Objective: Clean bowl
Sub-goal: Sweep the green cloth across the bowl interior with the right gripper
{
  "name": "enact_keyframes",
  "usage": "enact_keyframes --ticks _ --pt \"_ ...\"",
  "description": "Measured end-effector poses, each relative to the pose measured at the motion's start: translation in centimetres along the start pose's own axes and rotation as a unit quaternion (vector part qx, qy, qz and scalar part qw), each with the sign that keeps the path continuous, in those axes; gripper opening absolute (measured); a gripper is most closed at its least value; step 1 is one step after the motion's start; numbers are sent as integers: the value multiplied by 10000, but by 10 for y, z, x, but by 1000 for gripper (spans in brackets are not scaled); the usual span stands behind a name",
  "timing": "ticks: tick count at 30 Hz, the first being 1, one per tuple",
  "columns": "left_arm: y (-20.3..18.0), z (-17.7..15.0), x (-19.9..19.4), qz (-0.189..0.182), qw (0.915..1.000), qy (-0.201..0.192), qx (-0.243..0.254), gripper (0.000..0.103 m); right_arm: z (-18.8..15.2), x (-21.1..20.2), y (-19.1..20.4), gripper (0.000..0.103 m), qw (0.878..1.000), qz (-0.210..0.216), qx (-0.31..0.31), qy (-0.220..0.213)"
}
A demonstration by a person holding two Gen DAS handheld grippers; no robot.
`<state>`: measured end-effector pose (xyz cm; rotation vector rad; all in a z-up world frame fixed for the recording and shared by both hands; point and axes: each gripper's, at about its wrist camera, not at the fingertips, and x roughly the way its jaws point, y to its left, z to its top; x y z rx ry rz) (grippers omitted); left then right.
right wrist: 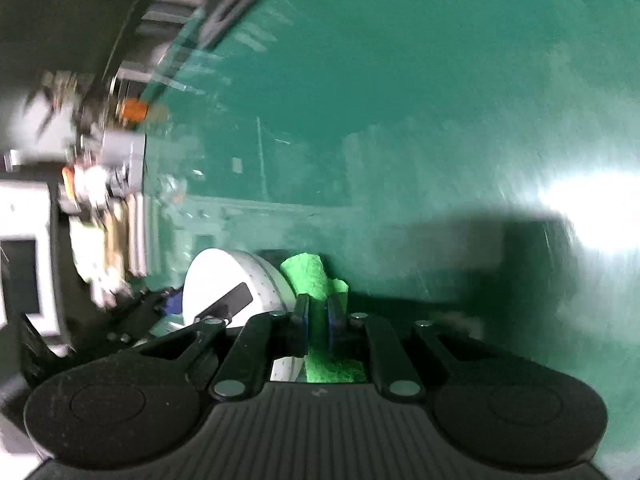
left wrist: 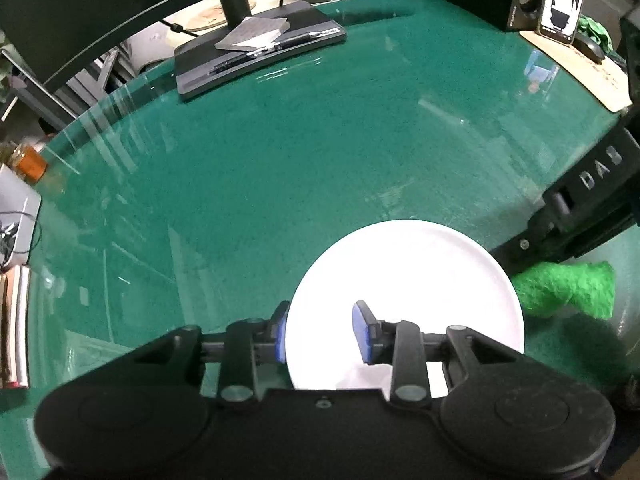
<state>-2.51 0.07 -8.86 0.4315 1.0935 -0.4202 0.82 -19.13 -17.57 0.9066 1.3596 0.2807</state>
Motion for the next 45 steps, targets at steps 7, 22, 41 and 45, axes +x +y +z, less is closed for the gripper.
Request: enact_keyframes --ticks 7,22,41,45 --pt "-1 -1 0 35 10000 10 1 33 18 14 7 9 9962 641 553 -203" --pt "-2 4 2 -57 9999 -31 157 36 25 19 6 10 9940 792 733 -170" --pt "-3 -4 -6 80 9994 57 -330 29 32 20 50 10 9980 393 -454 -201" --pt "-6 -6 -7 108 9993 9 -359 29 21 26 81 10 9924 813 -925 -26"
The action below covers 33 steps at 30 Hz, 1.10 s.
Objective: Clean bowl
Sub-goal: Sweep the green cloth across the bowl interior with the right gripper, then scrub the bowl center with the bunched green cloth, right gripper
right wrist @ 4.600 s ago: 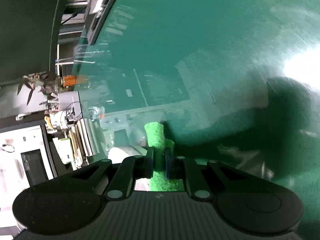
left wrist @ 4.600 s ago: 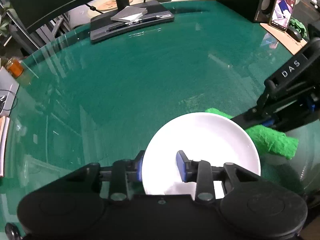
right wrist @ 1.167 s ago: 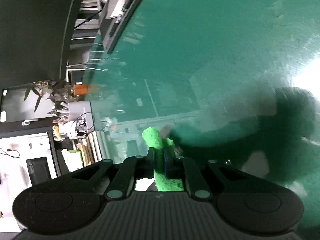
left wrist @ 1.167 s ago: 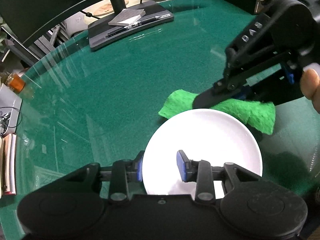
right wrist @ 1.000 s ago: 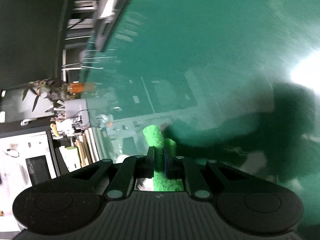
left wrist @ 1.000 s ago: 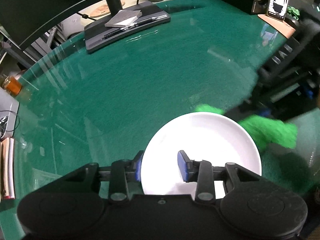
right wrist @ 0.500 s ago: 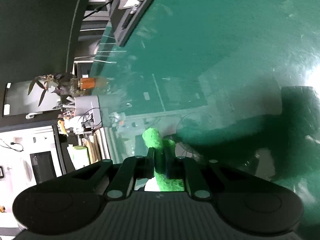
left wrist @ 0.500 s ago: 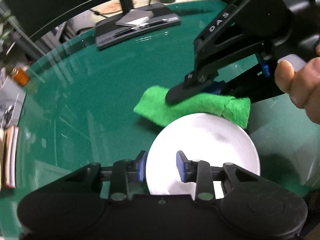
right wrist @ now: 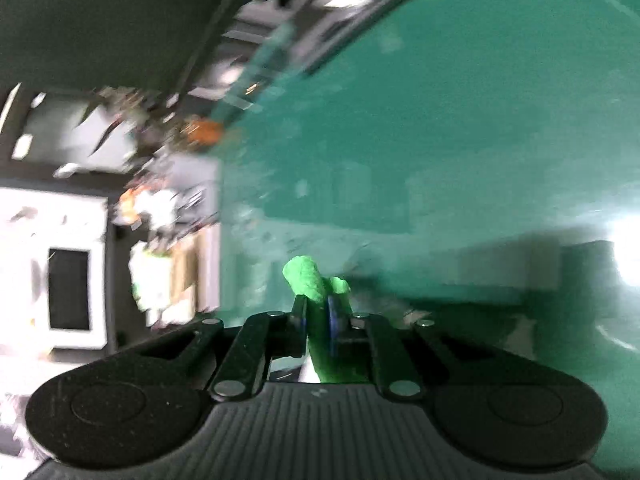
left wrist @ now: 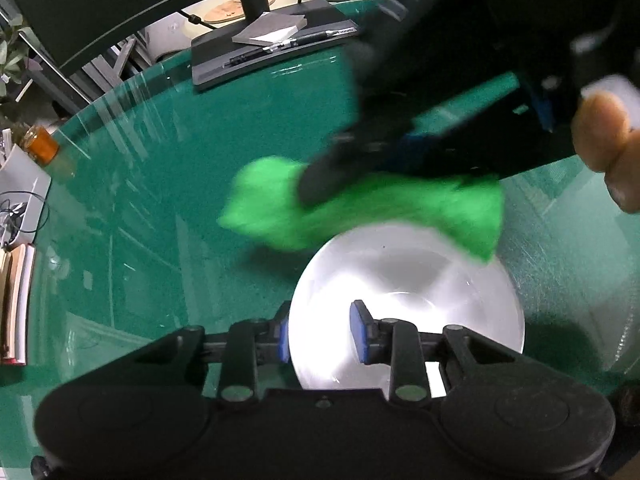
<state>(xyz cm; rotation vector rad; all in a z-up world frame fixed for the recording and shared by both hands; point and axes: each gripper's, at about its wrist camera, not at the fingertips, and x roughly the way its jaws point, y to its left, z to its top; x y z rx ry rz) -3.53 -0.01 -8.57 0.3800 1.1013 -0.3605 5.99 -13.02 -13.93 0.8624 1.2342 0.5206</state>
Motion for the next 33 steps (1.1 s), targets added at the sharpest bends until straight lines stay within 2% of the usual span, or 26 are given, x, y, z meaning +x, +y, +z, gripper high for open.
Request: enact_keyframes --ticks 3,5,10,12,18,26,30,33 --pt "0 -2 0 4 10000 -35 -34 29 -9 11 15 10 9988 -96 -486 35" --pt "0 -3 -1 -27 10000 -53 -78 29 -17 14 18 8 9942 -424 -966 -189" --pt "-2 -6 -2 -28 9998 -101 -149 29 -15 -1 9 9 9877 -804 -1122 -740" --pt "-3 -7 -3 -34 9998 -113 -173 29 -14 -2 7 9 9866 -848 -1149 -791" --pt "-1 -9 -3 -55 9996 -128 -229 29 -35 25 24 8 9780 -643 -1862 -692" --pt "-2 -10 -4 -50 9995 -167 -275 29 -21 -2 3 8 9662 -1331 -1836 -1222" --pt "-3 -11 -4 -54 9994 -171 -279 29 -25 8 11 9 9637 -1308 -2011 -1173" --pt "-3 -12 -4 -51 9995 -164 -277 29 -33 24 26 8 9626 -1086 -2275 -997"
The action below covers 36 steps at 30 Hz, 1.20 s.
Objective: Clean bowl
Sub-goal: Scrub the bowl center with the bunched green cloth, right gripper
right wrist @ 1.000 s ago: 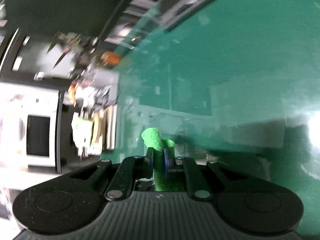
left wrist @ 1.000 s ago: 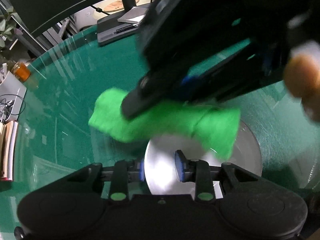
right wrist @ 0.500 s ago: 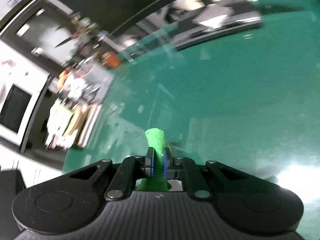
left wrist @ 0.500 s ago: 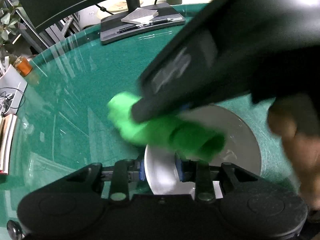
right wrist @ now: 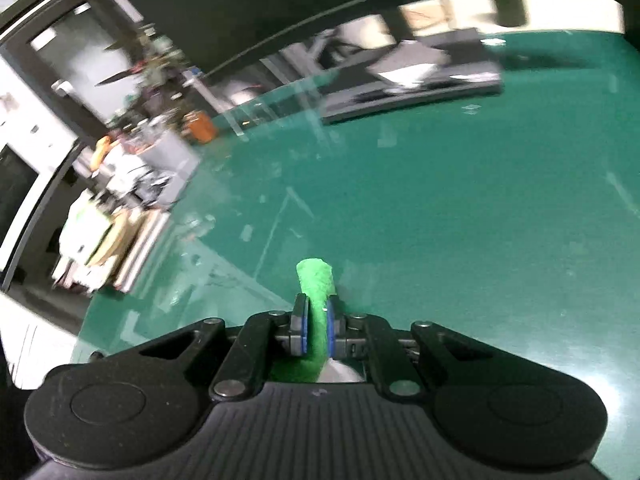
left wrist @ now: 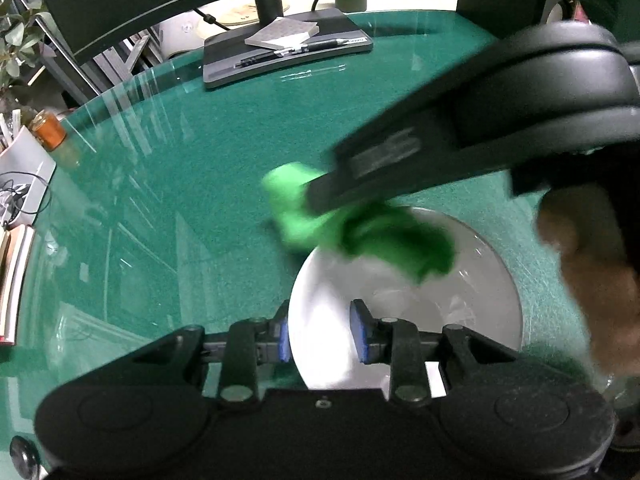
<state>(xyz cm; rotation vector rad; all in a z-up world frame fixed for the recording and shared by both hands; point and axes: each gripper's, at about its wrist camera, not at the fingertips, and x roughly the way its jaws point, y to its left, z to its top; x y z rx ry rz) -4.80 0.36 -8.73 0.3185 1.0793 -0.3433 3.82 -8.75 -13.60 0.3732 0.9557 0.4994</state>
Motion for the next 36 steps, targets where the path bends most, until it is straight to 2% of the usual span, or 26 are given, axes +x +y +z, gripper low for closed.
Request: enact_keyframes --ticks 4,9,13,17,20,23,26,31,36 --pt "0 0 0 -4 10000 0 -8 29 -1 -1 -1 9 9999 -85 -131 -50" --pt "0 -1 -1 -15 10000 -16 -5 29 3 -16 -29 9 9981 -606 70 -116" --pt "-2 -3 -2 -10 10000 -14 -17 30 0 -13 -21 9 9983 -570 -47 -112" --pt "-2 -3 -2 -9 10000 4 -10 30 0 -3 0 8 9994 -218 -279 -39" --pt "-2 -2 -2 -25 10000 8 -16 30 -1 -5 0 8 9988 -306 -362 -78" --pt "-2 -2 -2 -27 10000 3 1 30 1 -12 -23 8 9977 -660 -48 -110" --pt "-3 -2 -2 -21 10000 -11 -7 30 -2 -21 -38 8 9966 -803 172 -45" --pt "-5 -2 -2 -1 10000 -2 -5 31 -5 -14 -14 8 9974 -683 -170 -168" --pt "-6 -3 -3 4 10000 7 -13 30 -2 -1 4 8 9980 -420 -470 -72"
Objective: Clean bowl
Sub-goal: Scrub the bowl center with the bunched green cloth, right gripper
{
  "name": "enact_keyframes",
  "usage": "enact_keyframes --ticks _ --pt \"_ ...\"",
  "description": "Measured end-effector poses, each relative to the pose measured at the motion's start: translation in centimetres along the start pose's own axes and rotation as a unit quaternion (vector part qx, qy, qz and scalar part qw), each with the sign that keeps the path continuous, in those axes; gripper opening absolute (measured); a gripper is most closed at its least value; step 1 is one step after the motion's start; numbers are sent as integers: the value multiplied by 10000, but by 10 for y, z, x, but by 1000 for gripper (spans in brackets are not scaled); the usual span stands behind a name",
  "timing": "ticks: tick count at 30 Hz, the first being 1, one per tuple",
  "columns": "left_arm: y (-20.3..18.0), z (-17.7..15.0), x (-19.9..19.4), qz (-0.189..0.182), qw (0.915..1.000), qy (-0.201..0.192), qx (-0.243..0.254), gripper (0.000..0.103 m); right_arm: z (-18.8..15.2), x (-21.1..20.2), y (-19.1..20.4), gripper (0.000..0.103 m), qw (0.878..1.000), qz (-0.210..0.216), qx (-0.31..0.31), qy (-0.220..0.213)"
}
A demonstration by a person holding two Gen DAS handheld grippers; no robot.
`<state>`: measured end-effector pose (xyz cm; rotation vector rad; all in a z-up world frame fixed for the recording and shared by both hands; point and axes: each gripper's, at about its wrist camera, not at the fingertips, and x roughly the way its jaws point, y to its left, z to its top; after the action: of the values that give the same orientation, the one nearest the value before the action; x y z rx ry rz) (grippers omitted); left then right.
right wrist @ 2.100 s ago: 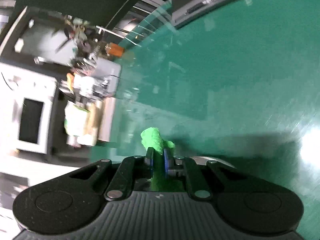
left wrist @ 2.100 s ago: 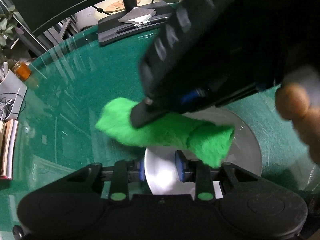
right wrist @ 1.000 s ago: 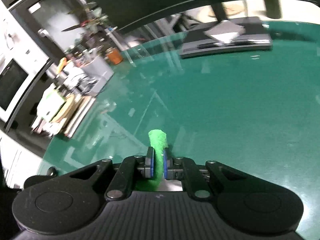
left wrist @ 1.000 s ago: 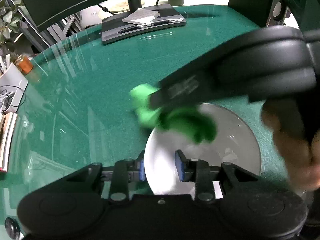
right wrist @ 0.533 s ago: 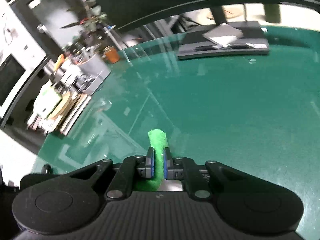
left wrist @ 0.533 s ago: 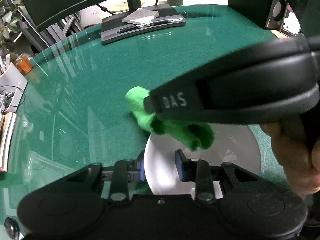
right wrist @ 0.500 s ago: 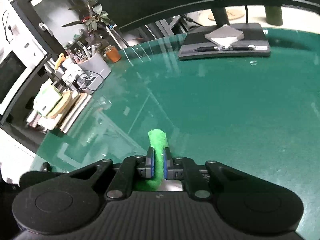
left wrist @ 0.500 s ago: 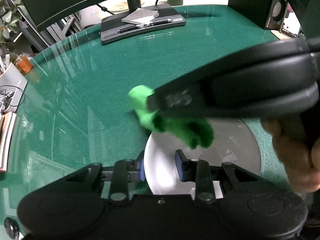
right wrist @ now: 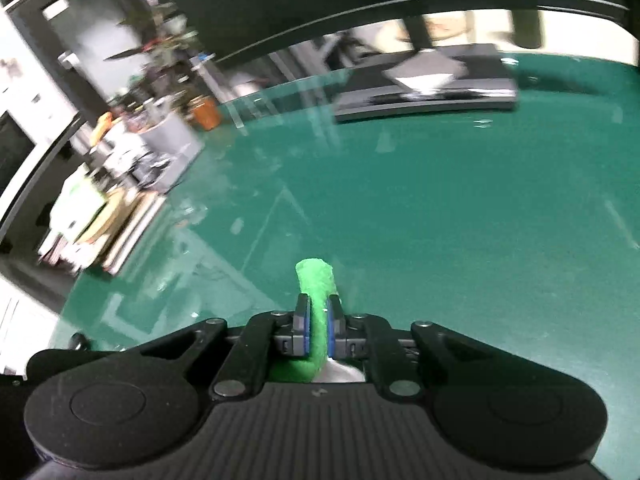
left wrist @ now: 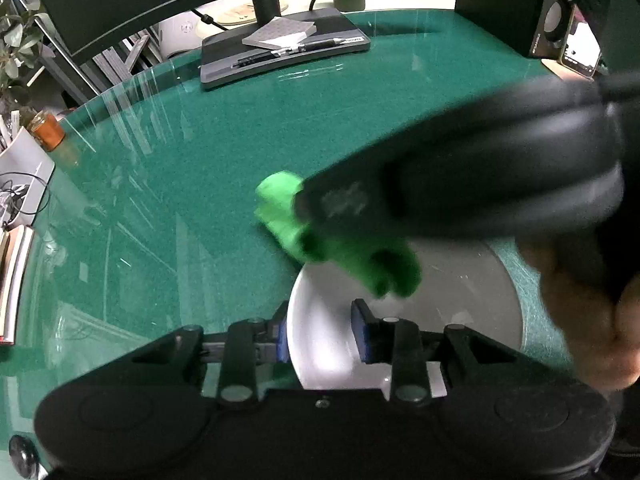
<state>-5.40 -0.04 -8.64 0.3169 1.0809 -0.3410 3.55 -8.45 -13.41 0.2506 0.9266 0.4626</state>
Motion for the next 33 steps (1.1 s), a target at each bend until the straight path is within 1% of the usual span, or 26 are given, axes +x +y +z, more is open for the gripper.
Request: enact_keyframes --ticks 3,5,6,11,15,16,18,22,23,26,30,33 --pt "0 0 0 -5 10000 -3 -13 30 1 -2 -10 8 9996 -225 152 -21" --pt "0 0 0 -1 10000 -17 -34 31 1 -9 -23 8 9984 -475 305 13" --pt "-1 -1 -1 4 10000 -25 -43 31 -1 -14 -30 8 9979 -515 398 38" --pt "-1 1 -1 -12 10000 -1 -11 30 -9 -28 -41 8 9970 -504 592 63" --pt "3 15 -1 -67 9999 -132 74 32 -9 -28 -41 8 9964 -432 723 -7" --pt "1 18 0 -80 9998 -142 138 35 -9 -29 -39 8 9966 -400 720 -37" --pt "-3 21 3 -13 9995 -151 283 36 -7 -29 -37 8 9966 -388 719 -69" --pt "-1 14 6 69 10000 -53 37 34 1 -24 -30 8 9973 -295 669 -121" --pt "-1 13 6 74 10000 -44 7 34 4 -23 -25 8 9979 -206 601 -154" --pt "0 11 6 122 9998 -55 -129 33 5 -22 -18 8 9986 -155 481 -144" --pt "0 11 7 168 9995 -64 -250 33 4 -28 -24 8 9982 -244 524 -137" --pt "0 12 8 179 9994 -80 -281 33 -3 -43 -38 8 9968 -377 703 -91"
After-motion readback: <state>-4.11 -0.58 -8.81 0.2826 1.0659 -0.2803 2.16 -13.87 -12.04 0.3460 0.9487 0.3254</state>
